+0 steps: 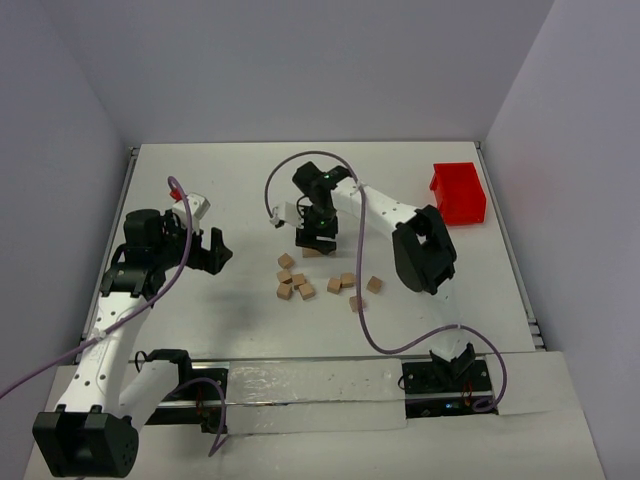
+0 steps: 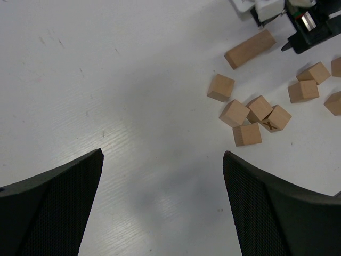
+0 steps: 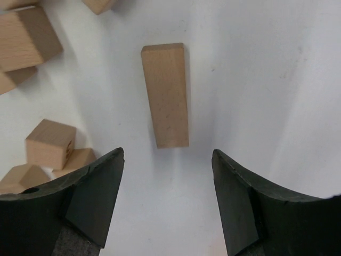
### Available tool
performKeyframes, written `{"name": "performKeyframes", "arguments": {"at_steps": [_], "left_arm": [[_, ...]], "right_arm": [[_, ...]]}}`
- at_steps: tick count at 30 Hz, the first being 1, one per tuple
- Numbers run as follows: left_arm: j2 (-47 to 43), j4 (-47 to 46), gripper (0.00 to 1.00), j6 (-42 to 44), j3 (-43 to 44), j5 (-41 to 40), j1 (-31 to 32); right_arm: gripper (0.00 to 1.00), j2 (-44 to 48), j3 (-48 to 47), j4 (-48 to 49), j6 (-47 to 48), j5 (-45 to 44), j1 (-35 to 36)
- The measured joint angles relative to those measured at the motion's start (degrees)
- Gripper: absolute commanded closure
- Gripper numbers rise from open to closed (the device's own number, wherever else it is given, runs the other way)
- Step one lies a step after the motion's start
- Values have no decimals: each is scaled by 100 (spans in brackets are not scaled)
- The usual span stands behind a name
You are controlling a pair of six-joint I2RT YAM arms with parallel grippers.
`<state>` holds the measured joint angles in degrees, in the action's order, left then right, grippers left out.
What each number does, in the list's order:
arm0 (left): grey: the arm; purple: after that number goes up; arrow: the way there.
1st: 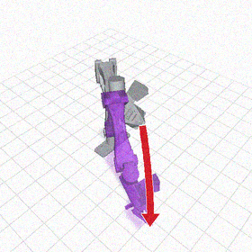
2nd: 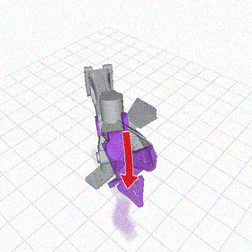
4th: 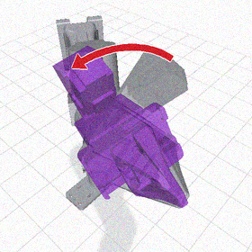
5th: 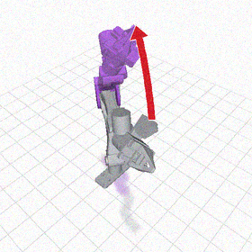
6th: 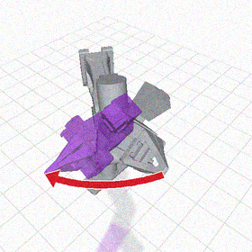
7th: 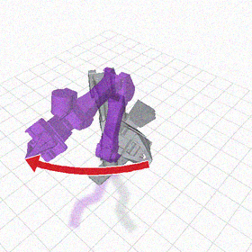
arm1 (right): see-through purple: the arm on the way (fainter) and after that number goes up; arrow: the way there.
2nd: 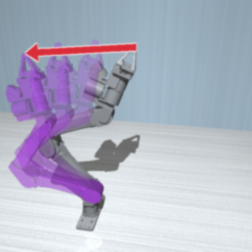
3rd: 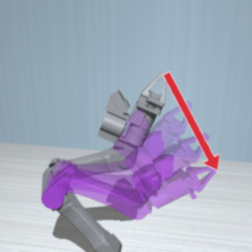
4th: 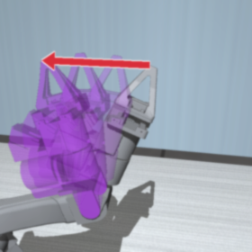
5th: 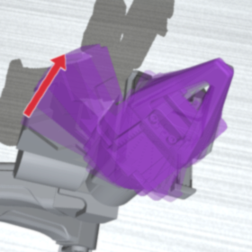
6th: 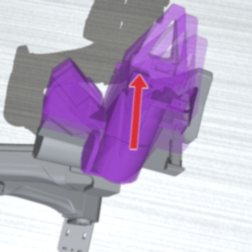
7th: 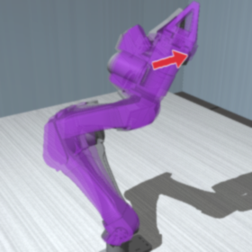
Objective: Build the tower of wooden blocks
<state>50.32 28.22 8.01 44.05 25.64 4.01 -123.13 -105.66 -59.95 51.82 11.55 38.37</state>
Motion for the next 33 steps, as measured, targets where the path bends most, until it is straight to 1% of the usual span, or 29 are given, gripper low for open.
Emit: {"name": "performKeyframes", "arguments": {"at_steps": [3,4,7,8,10,12,14,17,18,21,22,26,32,33], "left_arm": [[-2,15,1,113,12,135,0],[17,23,2,162,29,194,0],[234,88,11,309,196,357,2],[418,157,14,351,326,402,27],[868,190,17,415,674,420,175],[1402,143,18,431,957,222,539],[1798,93,19,426,1059,-55,987],[2315,109,20,422,1107,-521,1632],[2509,137,22,417,1167,-635,1770],[3070,174,29,392,1383,-923,1946],[3234,210,32,377,1482,-1034,1977],[3886,211,39,302,1923,-1392,2236],[4403,290,39,260,2279,-1543,2550],[4469,298,39,255,2310,-1543,2577]], "right_arm": [[25,470,-100,-148,-268,236,-54],[25,716,-101,-160,-412,379,-94],[25,1596,2,-44,-896,815,-380],[25,1969,219,167,-1111,979,-533],[24,2781,906,516,-1543,1225,-873],[24,3495,1681,773,-1925,1364,-1225],[24,4013,2472,1013,-2263,1390,-1463],[24,4276,3405,1296,-2601,1495,-1671],[24,4286,3656,1358,-2685,1514,-1741],[24,4289,4253,1514,-2890,1534,-2023],[25,4319,4402,1596,-2946,1533,-2111],[25,4399,4721,1859,-3108,1569,-2275],[23,4415,4807,2140,-3209,1596,-2294],[21,4415,4811,2184,-3224,1594,-2296]]}}
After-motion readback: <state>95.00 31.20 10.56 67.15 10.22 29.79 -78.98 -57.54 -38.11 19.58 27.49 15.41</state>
